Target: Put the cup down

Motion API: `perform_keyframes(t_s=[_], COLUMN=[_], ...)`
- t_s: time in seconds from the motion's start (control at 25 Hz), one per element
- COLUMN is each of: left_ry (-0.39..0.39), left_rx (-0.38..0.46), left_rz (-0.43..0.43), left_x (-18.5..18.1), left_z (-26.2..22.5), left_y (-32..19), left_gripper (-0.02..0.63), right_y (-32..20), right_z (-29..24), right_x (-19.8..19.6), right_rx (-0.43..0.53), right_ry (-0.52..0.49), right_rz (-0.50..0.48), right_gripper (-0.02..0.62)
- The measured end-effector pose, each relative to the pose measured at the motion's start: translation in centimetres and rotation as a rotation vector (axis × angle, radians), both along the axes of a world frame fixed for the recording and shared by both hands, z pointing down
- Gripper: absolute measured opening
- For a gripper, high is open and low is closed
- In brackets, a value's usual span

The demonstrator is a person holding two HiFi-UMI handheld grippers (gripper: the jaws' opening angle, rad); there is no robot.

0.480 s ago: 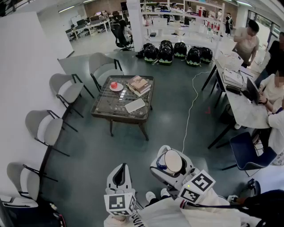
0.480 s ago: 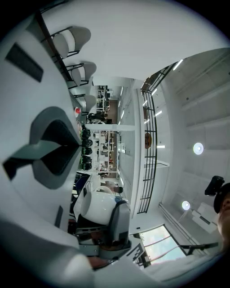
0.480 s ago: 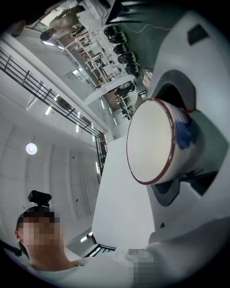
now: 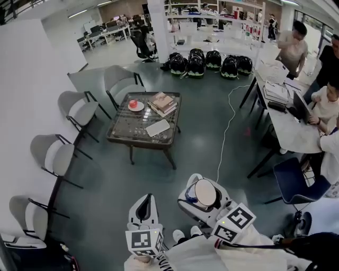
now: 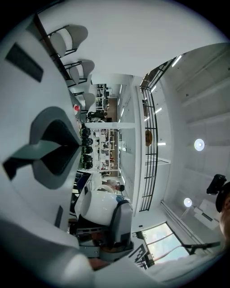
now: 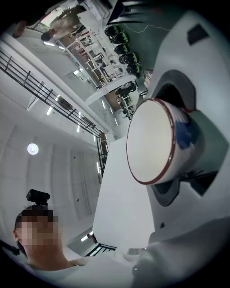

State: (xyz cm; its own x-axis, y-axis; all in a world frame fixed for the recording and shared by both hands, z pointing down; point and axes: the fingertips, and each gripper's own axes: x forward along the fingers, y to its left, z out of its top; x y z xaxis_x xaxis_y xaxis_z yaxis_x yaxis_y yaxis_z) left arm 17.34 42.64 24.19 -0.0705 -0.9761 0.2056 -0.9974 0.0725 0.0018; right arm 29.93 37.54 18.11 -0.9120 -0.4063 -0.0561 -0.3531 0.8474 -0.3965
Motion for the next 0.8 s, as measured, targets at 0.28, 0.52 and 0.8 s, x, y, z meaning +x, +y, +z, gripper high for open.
perform_keyframes(t_s=[0.28,0.52,0.8], left_ry=[0.000,-0.027,-0.041], left_rx=[-0.017,-0.015,0.002], left_rz=[-0.031,-0.068,-0.080], left_x=[0.4,1.6,0.7], left_z=[0.6,0.8,0.3], left_y=[-0.6,-0.7,-2.4], left_gripper=[0.011,0.010,0.011], right_y=[-0.8,-1.5,-3.4], right_z=[0.5,1.0,0.5], right_x=[0.1,0.8,0.4], right_rx=[-0.003,-0.022,0.005], right_ry=[-0.002,-0.003,-0.012], right_rz=[-0.027,-0.055,-0.057], right_gripper=[0.417,0.417,0.417])
